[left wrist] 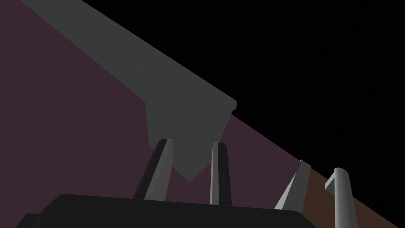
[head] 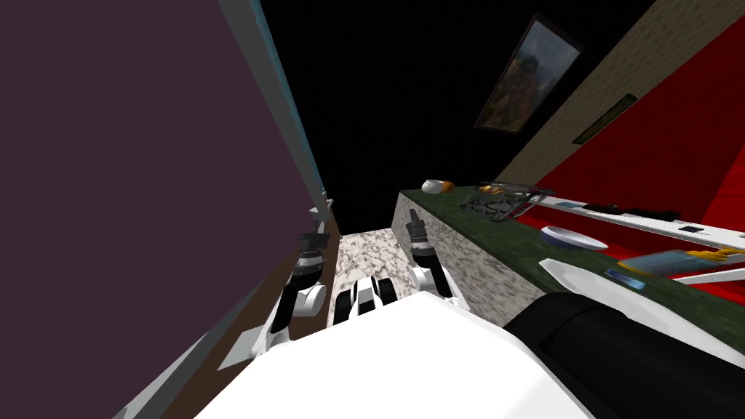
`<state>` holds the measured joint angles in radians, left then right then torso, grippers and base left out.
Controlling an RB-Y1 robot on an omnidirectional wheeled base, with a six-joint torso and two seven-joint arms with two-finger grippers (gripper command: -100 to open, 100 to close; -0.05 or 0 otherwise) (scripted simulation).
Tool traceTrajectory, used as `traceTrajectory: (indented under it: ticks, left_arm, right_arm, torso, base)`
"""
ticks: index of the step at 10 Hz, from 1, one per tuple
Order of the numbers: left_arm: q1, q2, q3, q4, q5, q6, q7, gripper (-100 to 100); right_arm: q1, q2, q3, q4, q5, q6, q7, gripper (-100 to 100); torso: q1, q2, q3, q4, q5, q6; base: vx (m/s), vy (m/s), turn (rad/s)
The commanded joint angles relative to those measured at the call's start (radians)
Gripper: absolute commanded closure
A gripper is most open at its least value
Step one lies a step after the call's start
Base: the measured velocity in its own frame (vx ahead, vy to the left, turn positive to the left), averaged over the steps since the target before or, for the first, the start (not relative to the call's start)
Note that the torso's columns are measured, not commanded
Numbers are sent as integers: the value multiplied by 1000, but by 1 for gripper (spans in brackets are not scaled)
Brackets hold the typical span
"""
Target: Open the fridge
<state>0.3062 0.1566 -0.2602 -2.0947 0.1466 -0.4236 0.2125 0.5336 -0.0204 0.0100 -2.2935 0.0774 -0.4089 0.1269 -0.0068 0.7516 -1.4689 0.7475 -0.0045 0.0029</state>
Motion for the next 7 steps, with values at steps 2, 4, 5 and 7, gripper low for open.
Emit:
traceTrajectory:
  ticks: [2,4,5,7]
  left_arm:
    - [5,60,-89,-55,-8,-27,36,100]
    - [6,85,-125,-73,-11,-34,51,100]
    - [6,85,-125,-73,-11,-34,51,100]
    - [6,97,-143,-82,-12,-37,58,100]
  right_arm:
    - [0,0,0,0,0,0,0,0]
    - [0,0,0,0,0,0,0,0]
    - [0,0,0,0,0,0,0,0]
    - [0,0,0,0,0,0,0,0]
  torso:
    - [4,1,0,3,1,-4]
    - [2,0,-2,4,0,-4]
    - [2,0,-2,4,0,-1]
    - [5,-8,-7,2,1,-4]
  base:
    - [-164,11,-198]
    - [-152,17,-174]
    - [-127,15,-124]
    - [-55,-8,-26]
